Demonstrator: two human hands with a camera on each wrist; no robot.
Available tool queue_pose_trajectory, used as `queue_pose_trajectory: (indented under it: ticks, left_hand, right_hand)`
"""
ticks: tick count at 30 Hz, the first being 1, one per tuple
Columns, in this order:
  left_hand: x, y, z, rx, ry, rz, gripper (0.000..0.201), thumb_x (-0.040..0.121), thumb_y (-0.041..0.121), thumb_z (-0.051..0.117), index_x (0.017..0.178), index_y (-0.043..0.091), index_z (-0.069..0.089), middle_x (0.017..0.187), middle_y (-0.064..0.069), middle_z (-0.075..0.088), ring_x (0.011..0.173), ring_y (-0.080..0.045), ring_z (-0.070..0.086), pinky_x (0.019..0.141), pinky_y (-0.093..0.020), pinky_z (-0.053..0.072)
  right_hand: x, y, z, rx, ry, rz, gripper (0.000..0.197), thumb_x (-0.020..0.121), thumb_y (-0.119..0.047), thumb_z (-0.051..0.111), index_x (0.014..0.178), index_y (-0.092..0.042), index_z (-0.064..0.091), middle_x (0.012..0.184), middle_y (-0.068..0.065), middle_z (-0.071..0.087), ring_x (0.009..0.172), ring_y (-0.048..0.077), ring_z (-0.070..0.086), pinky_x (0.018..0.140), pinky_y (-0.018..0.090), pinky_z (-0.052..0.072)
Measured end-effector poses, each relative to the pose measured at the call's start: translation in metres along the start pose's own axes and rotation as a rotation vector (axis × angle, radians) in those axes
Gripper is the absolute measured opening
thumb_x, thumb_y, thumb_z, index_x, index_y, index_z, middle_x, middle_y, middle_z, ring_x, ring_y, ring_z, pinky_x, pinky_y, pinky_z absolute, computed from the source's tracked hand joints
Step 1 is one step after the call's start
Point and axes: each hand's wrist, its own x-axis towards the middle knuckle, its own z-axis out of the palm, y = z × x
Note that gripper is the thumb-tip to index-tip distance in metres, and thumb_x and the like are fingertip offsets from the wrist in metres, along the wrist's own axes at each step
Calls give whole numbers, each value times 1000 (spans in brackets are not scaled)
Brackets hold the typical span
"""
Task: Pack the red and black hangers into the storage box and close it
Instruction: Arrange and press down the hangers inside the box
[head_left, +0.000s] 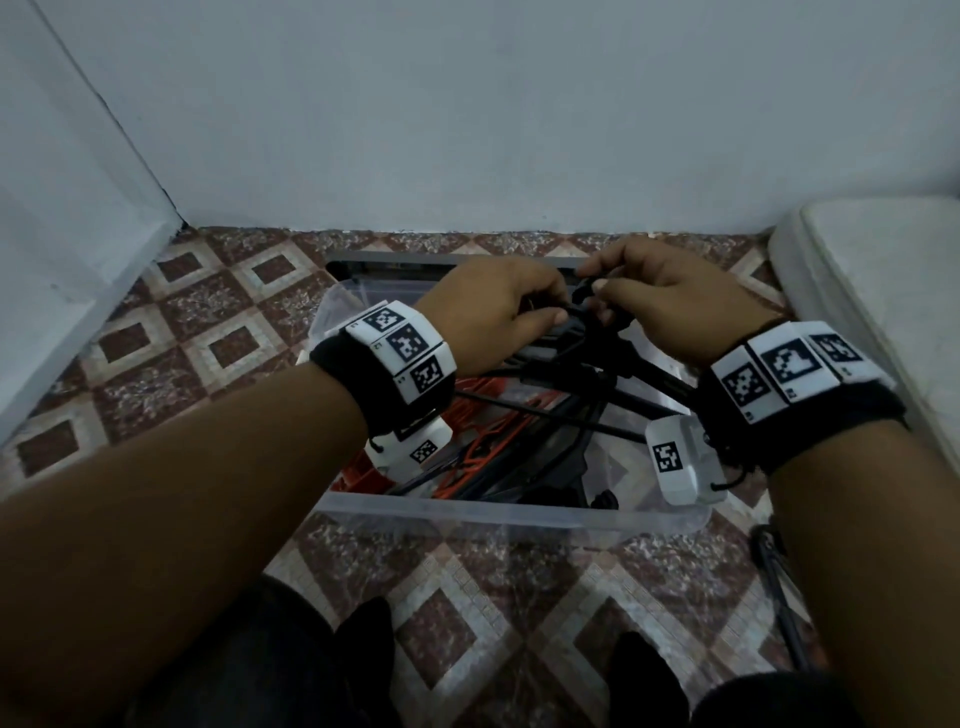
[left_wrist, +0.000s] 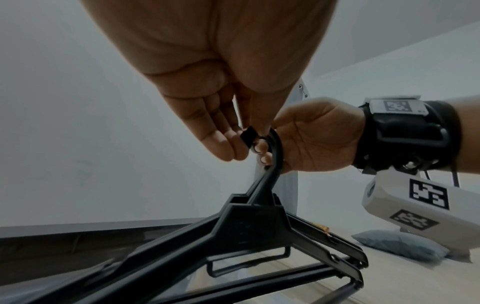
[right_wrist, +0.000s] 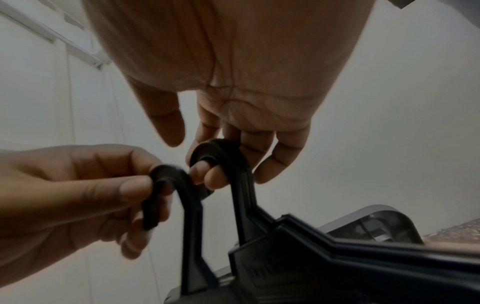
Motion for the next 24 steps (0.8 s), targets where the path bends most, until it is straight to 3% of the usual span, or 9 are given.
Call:
queue_pose_trajectory:
  ticks: [4, 6, 9, 12, 14, 17, 20, 22, 24]
  left_hand:
    - [3, 7, 8, -41, 90, -10, 14, 89, 32, 67, 95, 19, 68, 78, 9, 63, 69, -8, 55, 60, -15, 35]
    - [3, 9, 11, -124, 128, -61, 16, 87, 32, 69, 93, 18, 64, 71, 13, 62, 63, -4, 58, 57, -11, 38]
    - [3, -1, 16, -168, 125, -198, 19, 90, 36, 65, 88, 18, 59, 71, 9, 64, 64, -7, 60, 60, -20, 43]
    - [-2, -29, 20, 83, -173, -311, 28, 95, 41, 57, 85, 15, 59, 79, 1, 61, 75, -19, 57, 65, -27, 38]
    - [-10, -48, 29, 220, -463, -348, 32, 95, 41, 55, 88, 11, 63, 88, -7, 63, 84, -26, 59, 69, -28, 42]
    - [-27, -67, 62, 302, -828, -399, 45, 92, 51, 56, 93, 7, 66, 94, -8, 67, 83, -23, 59, 71, -28, 43]
    - [-44, -84, 107, 358, -1168, -436, 61, 88, 69, 50, 91, 10, 63, 91, -6, 65, 87, -25, 60, 80, -33, 48]
    - [-55, -95, 128, 420, -1293, -447, 61, 83, 74, 50, 88, 15, 66, 93, -6, 69, 92, -28, 65, 87, -41, 53]
    - [-61, -105, 139, 474, -1304, -461, 45, 81, 69, 59, 86, 25, 67, 96, -4, 72, 89, -24, 68, 86, -43, 56]
  right_hand:
    - [-3, -7, 6, -24, -117, -13, 31, 76, -22, 64, 107, -25, 63, 97, 6, 73, 87, 22, 71, 80, 46, 57]
    - [-2, -5, 6, -97, -84, 6, 35, 79, -16, 65, 111, -28, 59, 98, 7, 72, 88, 29, 70, 83, 52, 56]
    - [-1, 2, 2, -233, 22, 30, 34, 84, -14, 61, 111, -33, 57, 93, 0, 71, 77, 22, 71, 76, 44, 58]
    - [-2, 2, -3, -267, 102, 36, 30, 85, -14, 59, 108, -33, 56, 91, -4, 69, 75, 21, 70, 70, 34, 57]
    - [-1, 2, -6, -273, 127, 43, 29, 85, -14, 58, 108, -31, 58, 92, -2, 70, 79, 23, 69, 76, 37, 57]
    - [2, 2, -7, -252, 143, 53, 27, 85, -14, 56, 106, -30, 60, 92, -2, 70, 81, 24, 69, 80, 41, 57]
    - [3, 4, -4, -247, 194, 40, 24, 85, -16, 56, 104, -31, 61, 93, -2, 70, 81, 22, 68, 77, 36, 56]
    - [4, 7, -4, -240, 235, 44, 24, 86, -18, 56, 106, -30, 62, 93, -1, 71, 80, 21, 68, 76, 35, 55]
    - [5, 11, -7, -245, 269, 58, 25, 86, -19, 56, 108, -31, 62, 91, -1, 70, 75, 22, 67, 72, 34, 55]
